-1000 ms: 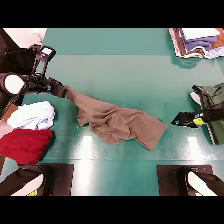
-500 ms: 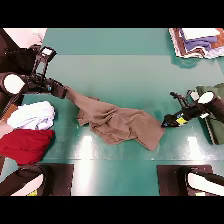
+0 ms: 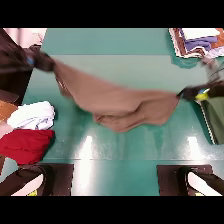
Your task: Fold the shirts.
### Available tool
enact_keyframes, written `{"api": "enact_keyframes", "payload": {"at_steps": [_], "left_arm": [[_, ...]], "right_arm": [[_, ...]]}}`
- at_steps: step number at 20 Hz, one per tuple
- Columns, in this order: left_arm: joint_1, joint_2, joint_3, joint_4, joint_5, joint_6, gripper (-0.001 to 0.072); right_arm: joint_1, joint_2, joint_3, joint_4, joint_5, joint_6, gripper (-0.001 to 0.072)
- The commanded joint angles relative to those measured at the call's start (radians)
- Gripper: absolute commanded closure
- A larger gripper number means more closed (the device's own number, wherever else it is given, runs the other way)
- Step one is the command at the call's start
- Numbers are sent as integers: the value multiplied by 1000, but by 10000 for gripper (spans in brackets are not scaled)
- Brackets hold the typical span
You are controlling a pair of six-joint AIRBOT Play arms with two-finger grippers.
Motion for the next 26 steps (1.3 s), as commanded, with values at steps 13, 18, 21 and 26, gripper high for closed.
{"api": "enact_keyframes", "payload": {"at_steps": [13, 18, 21, 26], "left_arm": [[0, 177, 644, -103, -124, 19, 676], [0, 135, 515, -124, -190, 45, 676], [0, 10, 363, -124, -248, 64, 675], [0, -306, 179, -89, -245, 71, 675]], "right_arm": [[-249, 121, 863, 3, 215, 139, 696], [-201, 23, 762, 0, 405, 217, 696], [-101, -52, 573, -61, 416, 256, 696], [60, -255, 325, -264, 354, 278, 696]]}}
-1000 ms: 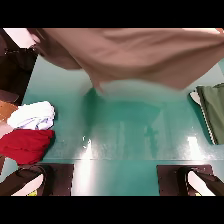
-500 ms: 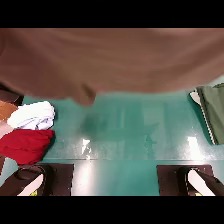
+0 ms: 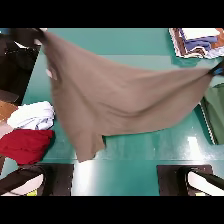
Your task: Fold the shirts.
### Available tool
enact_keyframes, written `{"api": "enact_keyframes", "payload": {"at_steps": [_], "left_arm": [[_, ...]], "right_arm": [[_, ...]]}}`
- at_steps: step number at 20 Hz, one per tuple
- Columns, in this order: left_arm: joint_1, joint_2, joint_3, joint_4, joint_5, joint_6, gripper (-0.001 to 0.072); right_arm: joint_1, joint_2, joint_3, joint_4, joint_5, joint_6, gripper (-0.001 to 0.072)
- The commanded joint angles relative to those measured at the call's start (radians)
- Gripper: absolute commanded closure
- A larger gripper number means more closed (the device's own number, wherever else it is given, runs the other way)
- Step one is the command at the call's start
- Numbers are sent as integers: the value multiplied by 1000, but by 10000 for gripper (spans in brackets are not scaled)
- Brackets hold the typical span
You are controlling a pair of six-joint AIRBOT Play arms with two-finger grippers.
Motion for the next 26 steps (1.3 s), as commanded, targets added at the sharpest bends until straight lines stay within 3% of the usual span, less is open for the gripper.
{"api": "enact_keyframes", "payload": {"at_steps": [1, 4, 9, 10, 11, 12, 13, 15, 18, 21, 26], "left_arm": [[0, -231, -103, 21, 15, 10, 675], [0, -396, -103, 29, 130, 9, 675], [0, -493, -103, 34, 328, -9, 672], [0, -493, -103, 35, 340, -29, 498], [0, -493, -101, 37, 338, -42, 221], [0, -493, -100, 56, 328, -53, 120], [0, -491, -98, 82, 311, -53, 121], [10, -480, -64, 139, 212, -83, 121], [82, -415, -42, 122, 33, -147, 122], [171, -336, -101, -5, -147, -149, 121], [201, -154, -511, -58, -150, -149, 121]], "right_arm": [[91, -148, -164, -105, -80, 19, 696], [99, -274, -219, -105, -262, 20, 696], [99, -429, -128, -95, -367, 21, 695], [99, -453, -99, -95, -368, 25, 693], [99, -471, -71, -92, -359, 25, 671], [99, -486, -41, -68, -347, 24, 475], [93, -491, -14, -51, -338, 24, 364], [75, -485, 40, -5, -293, 23, 364], [21, -409, 25, 108, -178, -69, 365], [-41, -283, -128, 206, -151, -114, 365], [-82, -99, -409, 270, -194, -172, 365]]}}
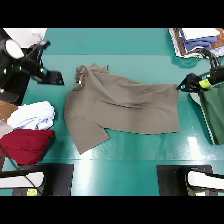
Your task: Fold the shirts.
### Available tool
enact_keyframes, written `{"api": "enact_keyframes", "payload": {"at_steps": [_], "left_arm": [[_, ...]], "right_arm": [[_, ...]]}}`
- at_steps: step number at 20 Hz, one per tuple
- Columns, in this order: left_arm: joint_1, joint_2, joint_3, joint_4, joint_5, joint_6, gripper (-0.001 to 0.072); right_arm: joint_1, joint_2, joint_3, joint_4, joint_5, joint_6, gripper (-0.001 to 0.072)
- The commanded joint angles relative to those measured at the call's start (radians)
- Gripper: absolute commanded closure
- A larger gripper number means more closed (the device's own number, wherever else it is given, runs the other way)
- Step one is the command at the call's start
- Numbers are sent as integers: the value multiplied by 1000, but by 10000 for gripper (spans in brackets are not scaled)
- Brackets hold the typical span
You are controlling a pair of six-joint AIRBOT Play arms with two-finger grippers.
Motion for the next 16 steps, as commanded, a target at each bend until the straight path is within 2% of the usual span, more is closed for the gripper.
{"api": "enact_keyframes", "payload": {"at_steps": [1, 4, 7, 13, 16], "left_arm": [[22, 124, -283, -38, -5, -7, 121], [21, 183, -472, -42, 68, -25, 120], [21, 183, -551, -64, 135, -40, 120], [12, 174, -600, -195, 298, -39, 121], [-23, 154, -601, -202, 323, -40, 143]], "right_arm": [[-21, 116, -171, 54, -26, -41, 365], [-21, 173, -261, 55, -47, -42, 365], [-21, 207, -310, 55, -50, -42, 365], [-21, 253, -313, 54, -53, -42, 365], [-21, 271, -313, 51, -53, -42, 365]]}}
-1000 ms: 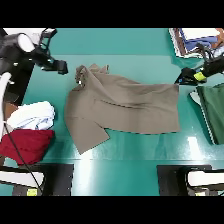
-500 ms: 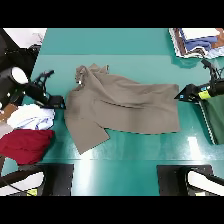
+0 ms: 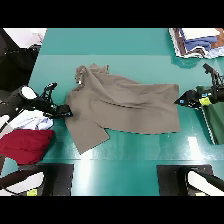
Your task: Fold the shirts.
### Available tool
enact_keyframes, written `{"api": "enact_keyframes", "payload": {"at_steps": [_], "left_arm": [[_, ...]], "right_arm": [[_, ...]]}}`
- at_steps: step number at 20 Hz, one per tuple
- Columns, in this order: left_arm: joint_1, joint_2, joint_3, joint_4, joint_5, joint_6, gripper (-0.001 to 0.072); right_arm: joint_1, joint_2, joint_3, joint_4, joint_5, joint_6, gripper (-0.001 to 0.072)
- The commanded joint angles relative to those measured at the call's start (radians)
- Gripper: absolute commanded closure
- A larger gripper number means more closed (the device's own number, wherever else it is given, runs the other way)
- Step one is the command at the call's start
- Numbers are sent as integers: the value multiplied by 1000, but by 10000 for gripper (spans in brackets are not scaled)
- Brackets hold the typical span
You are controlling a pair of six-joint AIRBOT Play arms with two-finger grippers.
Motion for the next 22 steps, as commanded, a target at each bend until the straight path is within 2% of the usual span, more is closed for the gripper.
{"api": "enact_keyframes", "payload": {"at_steps": [1, 2, 3, 4, 8, 11, 13, 15, 18, 22], "left_arm": [[-35, -22, -11, -34, 46, 0, 286], [-44, -27, -11, -34, 47, 0, 412], [-47, -26, -9, -34, 47, 0, 581], [-47, -25, 2, -31, 39, 0, 674], [-47, -25, 116, -23, -56, 29, 676], [-47, -25, 178, -26, -93, 54, 676], [-47, -25, 179, -26, -92, 54, 675], [-47, -25, 179, -26, -89, 54, 675], [-47, -25, 179, -27, -82, 54, 675], [-47, -25, 179, -27, -83, 54, 675]], "right_arm": [[0, 20, -2, -1, 0, 0, 365], [0, 19, -2, -3, 7, 0, 366], [0, 19, -2, -11, 15, 0, 365], [-4, 19, -2, -25, 31, 0, 365], [-76, 19, -6, -135, 131, 19, 365], [-193, 20, -103, -159, 126, 50, 365], [-270, 19, -213, -156, 98, 50, 363], [-324, 19, -318, -120, 64, 49, 290], [-346, 19, -444, -47, -22, 48, 290], [-277, 19, -528, 9, -133, 49, 291]]}}
